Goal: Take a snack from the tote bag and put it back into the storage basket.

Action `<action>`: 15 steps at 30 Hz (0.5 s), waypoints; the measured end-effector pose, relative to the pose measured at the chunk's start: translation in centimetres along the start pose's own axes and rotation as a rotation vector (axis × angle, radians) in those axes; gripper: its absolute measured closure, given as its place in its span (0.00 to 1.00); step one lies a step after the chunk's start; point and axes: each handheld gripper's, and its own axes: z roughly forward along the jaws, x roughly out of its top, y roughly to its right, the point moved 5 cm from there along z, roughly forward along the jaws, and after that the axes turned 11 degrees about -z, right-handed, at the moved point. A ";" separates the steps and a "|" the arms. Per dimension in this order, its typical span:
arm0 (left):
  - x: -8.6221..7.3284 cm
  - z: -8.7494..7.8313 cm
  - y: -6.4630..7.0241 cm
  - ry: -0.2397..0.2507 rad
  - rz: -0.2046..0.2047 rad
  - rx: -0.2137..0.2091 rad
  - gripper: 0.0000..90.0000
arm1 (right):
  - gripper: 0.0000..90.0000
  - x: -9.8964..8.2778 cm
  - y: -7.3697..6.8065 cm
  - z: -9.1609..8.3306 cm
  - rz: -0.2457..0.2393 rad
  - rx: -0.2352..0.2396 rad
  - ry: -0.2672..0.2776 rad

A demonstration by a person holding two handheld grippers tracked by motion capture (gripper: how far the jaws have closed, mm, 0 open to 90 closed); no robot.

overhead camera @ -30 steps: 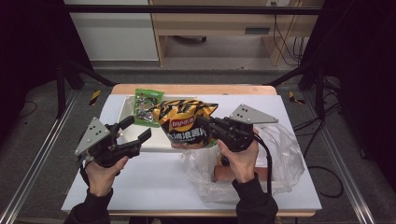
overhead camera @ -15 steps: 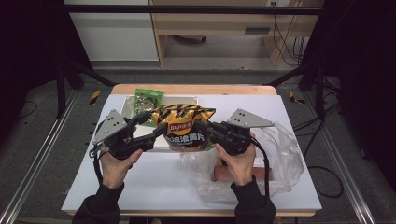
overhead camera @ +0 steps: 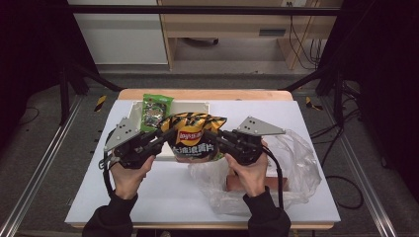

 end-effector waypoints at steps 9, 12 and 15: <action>0.3 -1.0 0.0 0.030 -0.049 0.022 1.00 | 0.78 0.2 -0.5 0.1 -0.018 0.002 0.014; 0.6 -1.4 0.0 0.044 -0.065 0.009 1.00 | 0.63 0.3 -0.7 -0.2 -0.047 -0.026 0.032; 0.9 -1.8 -0.1 0.057 -0.066 0.006 1.00 | 0.53 0.5 -0.7 -1.2 -0.069 -0.044 0.047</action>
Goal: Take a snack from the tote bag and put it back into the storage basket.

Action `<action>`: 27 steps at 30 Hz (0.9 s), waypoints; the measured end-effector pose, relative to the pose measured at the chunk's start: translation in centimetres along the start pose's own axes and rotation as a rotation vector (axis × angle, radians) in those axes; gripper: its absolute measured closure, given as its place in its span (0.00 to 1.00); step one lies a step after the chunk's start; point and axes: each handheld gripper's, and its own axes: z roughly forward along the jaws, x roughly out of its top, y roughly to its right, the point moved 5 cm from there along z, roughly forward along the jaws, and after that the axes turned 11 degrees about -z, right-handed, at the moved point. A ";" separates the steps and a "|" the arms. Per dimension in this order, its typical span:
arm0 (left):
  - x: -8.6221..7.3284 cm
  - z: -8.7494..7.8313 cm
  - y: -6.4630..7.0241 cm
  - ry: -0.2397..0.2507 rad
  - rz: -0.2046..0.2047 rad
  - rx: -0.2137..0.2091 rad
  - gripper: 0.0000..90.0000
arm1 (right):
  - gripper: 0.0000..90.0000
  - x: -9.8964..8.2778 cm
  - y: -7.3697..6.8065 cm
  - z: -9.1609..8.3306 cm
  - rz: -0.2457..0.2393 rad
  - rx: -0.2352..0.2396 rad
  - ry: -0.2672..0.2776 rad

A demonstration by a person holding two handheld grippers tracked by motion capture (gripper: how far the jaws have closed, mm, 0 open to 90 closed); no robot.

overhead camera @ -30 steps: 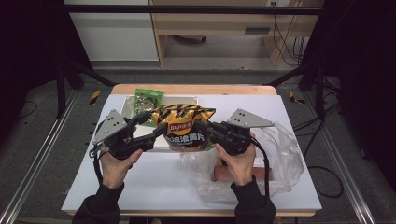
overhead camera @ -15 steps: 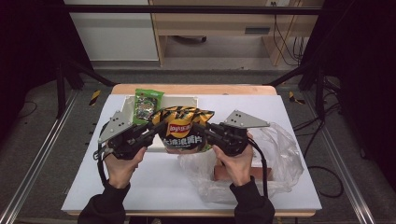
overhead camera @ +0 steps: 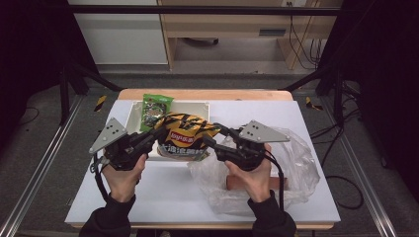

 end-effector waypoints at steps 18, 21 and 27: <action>2.9 -1.6 -1.0 0.103 -0.041 0.003 1.00 | 0.36 -4.6 3.9 -8.7 -0.009 -0.200 -0.078; 3.4 -1.4 -1.2 0.116 -0.050 0.006 1.00 | 0.34 -6.0 4.8 -10.5 0.015 -0.240 -0.097; 4.1 -0.5 -1.6 0.120 -0.055 0.028 1.00 | 0.33 -7.4 5.6 -11.6 0.033 -0.274 -0.123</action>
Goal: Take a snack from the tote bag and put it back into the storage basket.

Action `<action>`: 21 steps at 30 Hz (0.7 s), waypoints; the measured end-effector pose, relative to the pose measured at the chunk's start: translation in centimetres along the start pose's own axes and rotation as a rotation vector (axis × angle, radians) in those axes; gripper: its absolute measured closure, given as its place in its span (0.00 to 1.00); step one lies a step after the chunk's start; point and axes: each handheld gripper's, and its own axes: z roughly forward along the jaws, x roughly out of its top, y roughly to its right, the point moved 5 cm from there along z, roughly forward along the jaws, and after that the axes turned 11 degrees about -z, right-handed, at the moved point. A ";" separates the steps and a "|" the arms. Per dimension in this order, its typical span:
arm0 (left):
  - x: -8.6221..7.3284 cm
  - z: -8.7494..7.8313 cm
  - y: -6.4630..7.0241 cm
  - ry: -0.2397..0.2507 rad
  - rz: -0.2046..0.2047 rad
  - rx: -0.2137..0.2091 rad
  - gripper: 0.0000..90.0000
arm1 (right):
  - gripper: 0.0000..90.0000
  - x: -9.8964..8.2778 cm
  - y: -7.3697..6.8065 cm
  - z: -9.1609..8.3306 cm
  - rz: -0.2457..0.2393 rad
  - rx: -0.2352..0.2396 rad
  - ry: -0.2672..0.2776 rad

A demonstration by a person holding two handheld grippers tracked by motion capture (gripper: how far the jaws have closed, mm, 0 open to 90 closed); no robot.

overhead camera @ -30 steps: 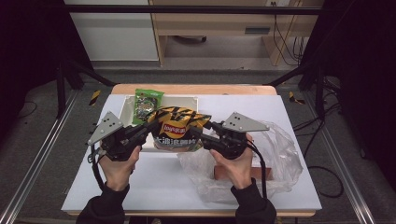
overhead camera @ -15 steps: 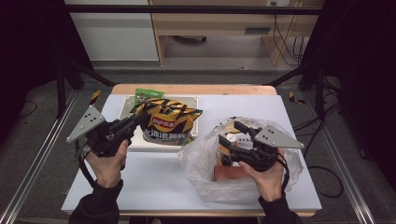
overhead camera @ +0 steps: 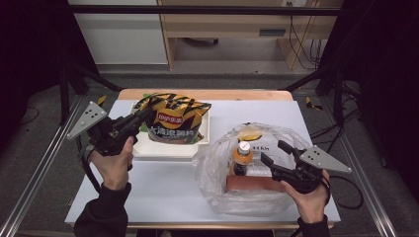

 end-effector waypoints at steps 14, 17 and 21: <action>-0.1 3.8 -3.7 -0.008 -0.053 0.076 1.00 | 0.32 -1.2 0.7 -0.6 -0.023 -0.038 -0.027; -0.2 4.9 -4.6 -0.016 -0.060 0.091 1.00 | 0.32 -1.4 0.8 -0.7 -0.020 -0.041 -0.030; -0.7 6.3 -5.7 -0.023 -0.071 0.107 1.00 | 0.31 -1.8 0.9 -0.7 -0.034 -0.054 -0.044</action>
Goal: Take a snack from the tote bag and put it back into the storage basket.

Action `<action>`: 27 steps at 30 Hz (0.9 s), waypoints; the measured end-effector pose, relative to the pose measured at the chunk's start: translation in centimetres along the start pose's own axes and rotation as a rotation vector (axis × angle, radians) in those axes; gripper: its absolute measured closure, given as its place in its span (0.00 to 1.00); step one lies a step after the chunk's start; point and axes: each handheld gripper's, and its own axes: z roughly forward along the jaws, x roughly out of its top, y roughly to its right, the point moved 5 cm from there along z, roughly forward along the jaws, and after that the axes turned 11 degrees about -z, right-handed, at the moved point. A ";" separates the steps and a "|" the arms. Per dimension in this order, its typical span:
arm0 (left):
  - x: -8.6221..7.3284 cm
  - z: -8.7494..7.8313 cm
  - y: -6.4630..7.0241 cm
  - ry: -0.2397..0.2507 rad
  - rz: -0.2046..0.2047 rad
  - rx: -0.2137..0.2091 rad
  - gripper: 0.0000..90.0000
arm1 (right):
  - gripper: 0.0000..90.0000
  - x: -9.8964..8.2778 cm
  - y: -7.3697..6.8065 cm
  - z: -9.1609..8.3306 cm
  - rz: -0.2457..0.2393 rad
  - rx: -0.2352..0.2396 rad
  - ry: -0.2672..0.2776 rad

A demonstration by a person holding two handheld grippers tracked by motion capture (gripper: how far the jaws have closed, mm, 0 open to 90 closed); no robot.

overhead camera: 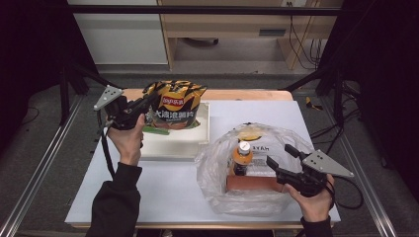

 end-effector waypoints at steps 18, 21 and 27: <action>-3.0 6.5 -3.0 -0.062 -0.065 0.044 1.00 | 0.28 -0.7 0.5 0.2 0.011 -0.002 -0.012; -3.4 7.2 -3.5 -0.071 -0.079 0.053 1.00 | 0.28 -0.8 0.5 0.2 0.014 -0.001 -0.019; -4.4 8.7 -4.4 -0.077 -0.109 0.049 1.00 | 0.28 -0.8 0.4 0.3 0.014 0.005 -0.018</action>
